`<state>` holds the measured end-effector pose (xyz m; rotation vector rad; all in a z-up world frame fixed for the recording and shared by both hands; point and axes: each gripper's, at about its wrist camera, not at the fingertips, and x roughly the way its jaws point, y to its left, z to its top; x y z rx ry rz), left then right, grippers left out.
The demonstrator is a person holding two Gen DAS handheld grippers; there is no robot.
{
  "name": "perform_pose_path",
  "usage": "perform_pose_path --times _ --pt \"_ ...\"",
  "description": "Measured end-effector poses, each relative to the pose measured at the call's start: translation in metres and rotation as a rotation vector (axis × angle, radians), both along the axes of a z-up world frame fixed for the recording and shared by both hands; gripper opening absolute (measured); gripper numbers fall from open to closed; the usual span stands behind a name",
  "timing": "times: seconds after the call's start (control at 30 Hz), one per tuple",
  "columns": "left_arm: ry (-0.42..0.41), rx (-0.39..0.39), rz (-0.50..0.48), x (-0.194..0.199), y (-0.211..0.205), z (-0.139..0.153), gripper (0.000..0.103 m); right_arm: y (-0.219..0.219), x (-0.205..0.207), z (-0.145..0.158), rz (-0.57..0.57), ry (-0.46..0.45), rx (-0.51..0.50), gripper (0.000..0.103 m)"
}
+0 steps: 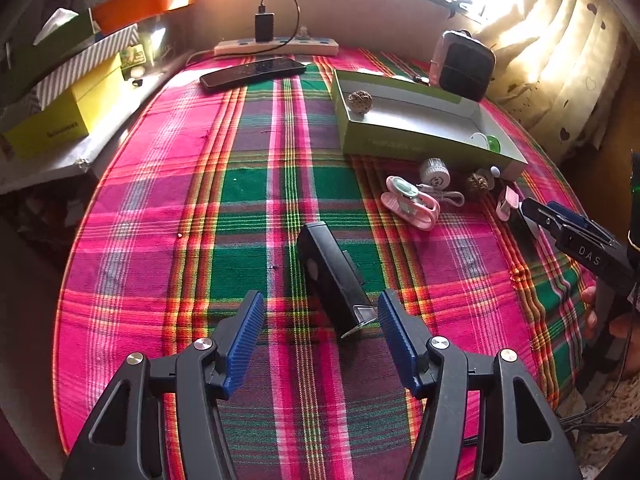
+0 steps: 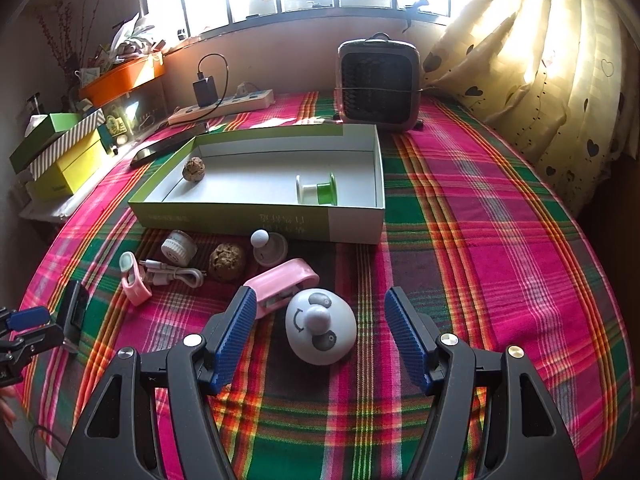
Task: Organize objects
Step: 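Grasp the black flashlight with the left tool while the right tool grasps the white round toy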
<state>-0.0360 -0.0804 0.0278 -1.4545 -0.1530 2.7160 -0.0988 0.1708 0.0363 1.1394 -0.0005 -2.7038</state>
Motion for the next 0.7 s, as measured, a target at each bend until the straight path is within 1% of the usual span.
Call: perform_pose_path --times 0.13,0.23,0.4,0.53,0.7 --pt "-0.024 0.016 -0.02 -0.003 0.006 -0.007 0.059 -0.001 0.002 -0.001 0.007 -0.005 0.002 0.067" --pt "-0.024 0.027 -0.026 -0.005 0.011 -0.011 0.059 0.0 0.004 -0.001 0.007 -0.002 0.002 0.067" --pt "-0.022 0.009 -0.015 -0.01 0.014 -0.016 0.058 -0.002 0.005 -0.002 0.015 -0.008 0.002 0.067" --pt "-0.004 -0.035 0.001 -0.012 0.011 -0.018 0.058 0.0 0.005 -0.002 0.012 -0.008 -0.001 0.067" --pt "0.012 -0.022 0.018 -0.016 0.002 -0.019 0.058 0.001 0.005 -0.004 0.008 -0.018 0.0 0.067"
